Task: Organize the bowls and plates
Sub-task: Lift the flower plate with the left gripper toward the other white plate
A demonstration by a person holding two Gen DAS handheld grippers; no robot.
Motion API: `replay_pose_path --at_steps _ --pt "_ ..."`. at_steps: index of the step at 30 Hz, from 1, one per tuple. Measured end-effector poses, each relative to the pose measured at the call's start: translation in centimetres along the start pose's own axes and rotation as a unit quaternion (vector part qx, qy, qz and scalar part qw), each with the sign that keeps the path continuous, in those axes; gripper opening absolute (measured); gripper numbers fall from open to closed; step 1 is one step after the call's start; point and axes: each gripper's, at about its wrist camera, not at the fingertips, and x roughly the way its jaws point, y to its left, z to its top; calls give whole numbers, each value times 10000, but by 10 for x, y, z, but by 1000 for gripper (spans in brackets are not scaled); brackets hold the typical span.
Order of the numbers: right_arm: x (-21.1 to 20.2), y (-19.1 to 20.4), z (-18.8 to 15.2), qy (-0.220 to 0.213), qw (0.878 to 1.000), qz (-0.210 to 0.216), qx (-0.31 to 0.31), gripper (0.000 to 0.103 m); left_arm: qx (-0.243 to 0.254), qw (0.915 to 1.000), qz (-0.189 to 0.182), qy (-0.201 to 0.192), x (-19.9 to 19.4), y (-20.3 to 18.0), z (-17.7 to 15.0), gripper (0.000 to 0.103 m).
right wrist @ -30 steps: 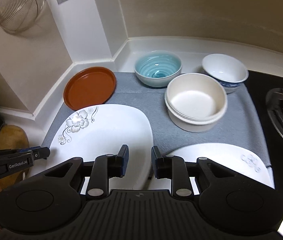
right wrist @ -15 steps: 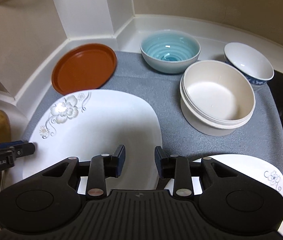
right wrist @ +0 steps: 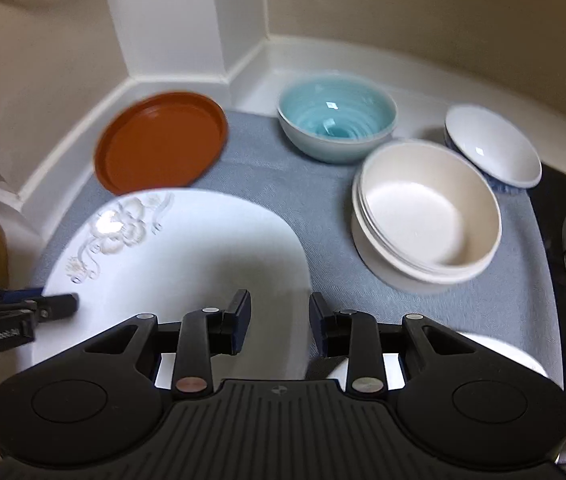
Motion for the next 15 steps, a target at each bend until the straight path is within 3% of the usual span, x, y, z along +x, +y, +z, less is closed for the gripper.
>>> replay_pose_path --at_steps 5,15 --pt "14 -3 -6 250 9995 42 187 34 -25 9998 -199 -3 3 3 3 20" --pt "19 -5 -11 279 9981 257 483 31 -67 9991 -422 -57 10 10 10 19"
